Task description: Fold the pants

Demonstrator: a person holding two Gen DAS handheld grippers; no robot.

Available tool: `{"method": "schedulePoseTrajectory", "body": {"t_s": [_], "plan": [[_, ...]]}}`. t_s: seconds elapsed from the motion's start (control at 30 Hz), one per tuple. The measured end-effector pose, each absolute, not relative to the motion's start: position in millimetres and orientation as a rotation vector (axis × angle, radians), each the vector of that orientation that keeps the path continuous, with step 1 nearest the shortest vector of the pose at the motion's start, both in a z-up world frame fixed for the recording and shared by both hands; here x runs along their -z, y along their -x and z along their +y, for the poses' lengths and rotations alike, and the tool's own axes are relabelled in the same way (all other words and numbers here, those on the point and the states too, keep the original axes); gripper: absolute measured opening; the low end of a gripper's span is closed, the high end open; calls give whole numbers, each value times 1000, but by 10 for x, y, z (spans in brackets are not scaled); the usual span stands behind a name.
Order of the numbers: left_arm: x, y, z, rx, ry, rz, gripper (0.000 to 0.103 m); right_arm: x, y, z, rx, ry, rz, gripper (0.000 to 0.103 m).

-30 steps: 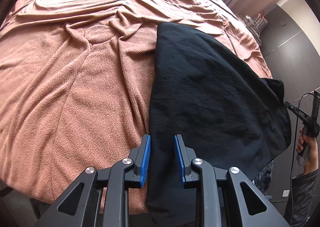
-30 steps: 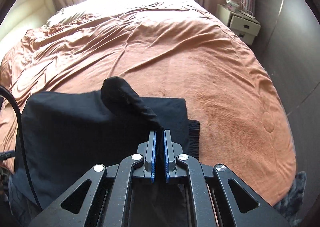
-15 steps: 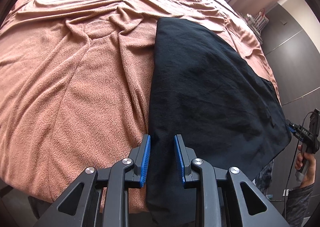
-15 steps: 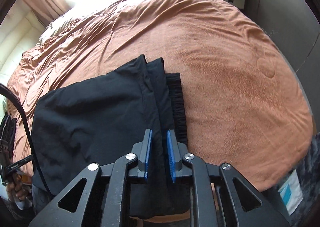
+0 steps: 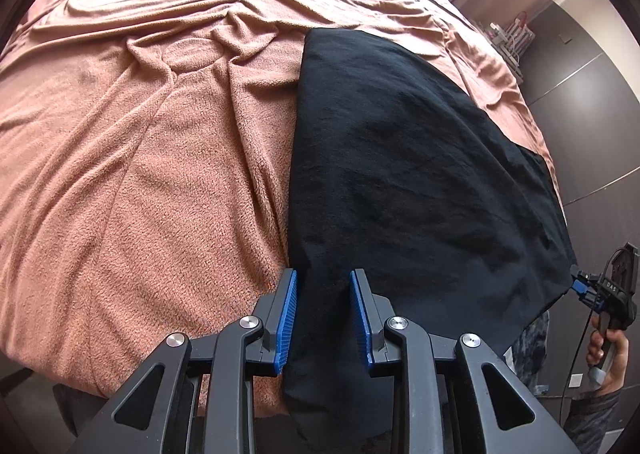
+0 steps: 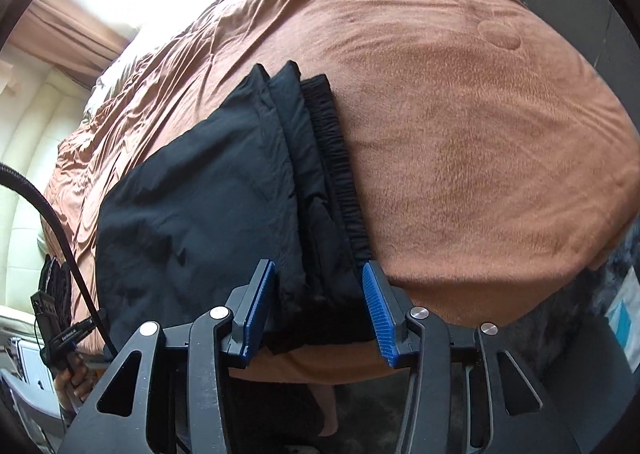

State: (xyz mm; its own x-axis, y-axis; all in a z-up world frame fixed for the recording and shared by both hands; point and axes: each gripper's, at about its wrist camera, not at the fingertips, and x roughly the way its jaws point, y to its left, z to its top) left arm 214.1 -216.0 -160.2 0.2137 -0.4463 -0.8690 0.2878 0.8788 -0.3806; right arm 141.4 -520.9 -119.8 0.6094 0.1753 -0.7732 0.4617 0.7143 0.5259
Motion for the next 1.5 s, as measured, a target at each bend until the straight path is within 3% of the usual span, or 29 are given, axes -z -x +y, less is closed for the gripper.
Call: {"method": "schedulePoseTrajectory", "body": {"t_s": [0.33, 0.37, 0.5, 0.57, 1.13, 1.27, 1.5], "plan": [[1608, -2121, -2191, 505, 139, 1259, 28, 1133, -1285, -5231, 147, -830, 848, 46], [1606, -2114, -2199, 505, 136, 1258, 28, 1131, -1287, -5219, 153, -818, 845, 43], [1601, -2113, -2225, 505, 135, 1257, 28, 1125, -1328, -5154, 149, -773, 836, 12], [1597, -2113, -2225, 507, 138, 1258, 28, 1060, -1309, -5088, 169, -732, 810, 9], [1575, -2126, -2121, 532, 184, 1267, 28, 1211, -607, -4860, 318, -786, 722, 8], [1628, -2178, -2047, 532, 221, 1270, 38, 1228, -614, -4871, 323, -798, 713, 8], [1730, -2302, -2111, 564, 249, 1273, 39, 1246, -626, -4930, 356, -798, 701, 8]]}}
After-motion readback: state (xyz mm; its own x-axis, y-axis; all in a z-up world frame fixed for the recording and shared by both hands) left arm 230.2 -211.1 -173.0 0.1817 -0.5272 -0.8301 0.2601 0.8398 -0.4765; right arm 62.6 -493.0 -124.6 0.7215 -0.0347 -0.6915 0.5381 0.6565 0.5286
